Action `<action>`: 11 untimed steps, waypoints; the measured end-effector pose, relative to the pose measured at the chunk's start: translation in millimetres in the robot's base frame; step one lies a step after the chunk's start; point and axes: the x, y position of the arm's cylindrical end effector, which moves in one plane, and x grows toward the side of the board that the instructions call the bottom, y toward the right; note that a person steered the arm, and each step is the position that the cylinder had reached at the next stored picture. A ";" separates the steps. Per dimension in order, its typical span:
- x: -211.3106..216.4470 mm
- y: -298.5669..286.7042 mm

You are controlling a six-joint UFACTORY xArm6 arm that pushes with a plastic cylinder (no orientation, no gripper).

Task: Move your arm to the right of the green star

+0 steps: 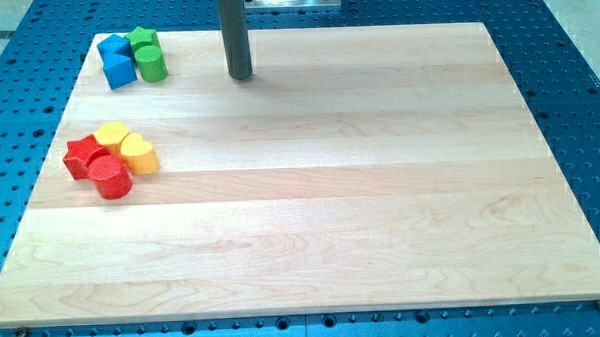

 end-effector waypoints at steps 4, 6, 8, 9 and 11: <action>0.0 -11.4; -28.6 -11.4; -77.7 -11.4; -77.7 -11.4; -91.5 -40.2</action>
